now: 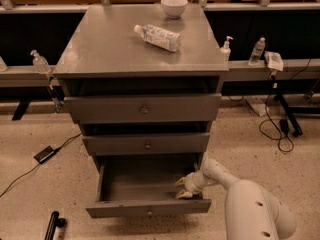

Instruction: Open bottom drawer

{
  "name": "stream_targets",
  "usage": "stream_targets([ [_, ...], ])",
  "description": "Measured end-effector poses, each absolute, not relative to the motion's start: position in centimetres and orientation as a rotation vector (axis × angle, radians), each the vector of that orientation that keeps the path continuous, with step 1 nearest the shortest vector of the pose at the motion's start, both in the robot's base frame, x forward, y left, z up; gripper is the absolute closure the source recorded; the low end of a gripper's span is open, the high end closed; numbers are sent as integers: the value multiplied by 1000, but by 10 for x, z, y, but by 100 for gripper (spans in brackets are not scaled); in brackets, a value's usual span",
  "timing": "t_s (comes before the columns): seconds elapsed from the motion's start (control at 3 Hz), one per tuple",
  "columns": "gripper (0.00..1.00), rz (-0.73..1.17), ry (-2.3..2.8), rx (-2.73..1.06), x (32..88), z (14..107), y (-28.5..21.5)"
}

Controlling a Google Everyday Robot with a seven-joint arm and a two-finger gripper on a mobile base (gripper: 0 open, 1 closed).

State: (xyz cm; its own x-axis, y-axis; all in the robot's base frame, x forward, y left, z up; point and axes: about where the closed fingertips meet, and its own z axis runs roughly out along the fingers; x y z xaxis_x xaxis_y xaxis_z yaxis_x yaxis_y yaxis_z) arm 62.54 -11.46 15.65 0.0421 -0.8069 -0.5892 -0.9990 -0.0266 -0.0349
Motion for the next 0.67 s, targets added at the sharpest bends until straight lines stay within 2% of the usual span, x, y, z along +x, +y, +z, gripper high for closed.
stream_targets([
  [0.33, 77, 441, 1728, -1854, 646, 172, -113],
  [0.67, 100, 327, 1652, -1825, 659, 190, -111],
])
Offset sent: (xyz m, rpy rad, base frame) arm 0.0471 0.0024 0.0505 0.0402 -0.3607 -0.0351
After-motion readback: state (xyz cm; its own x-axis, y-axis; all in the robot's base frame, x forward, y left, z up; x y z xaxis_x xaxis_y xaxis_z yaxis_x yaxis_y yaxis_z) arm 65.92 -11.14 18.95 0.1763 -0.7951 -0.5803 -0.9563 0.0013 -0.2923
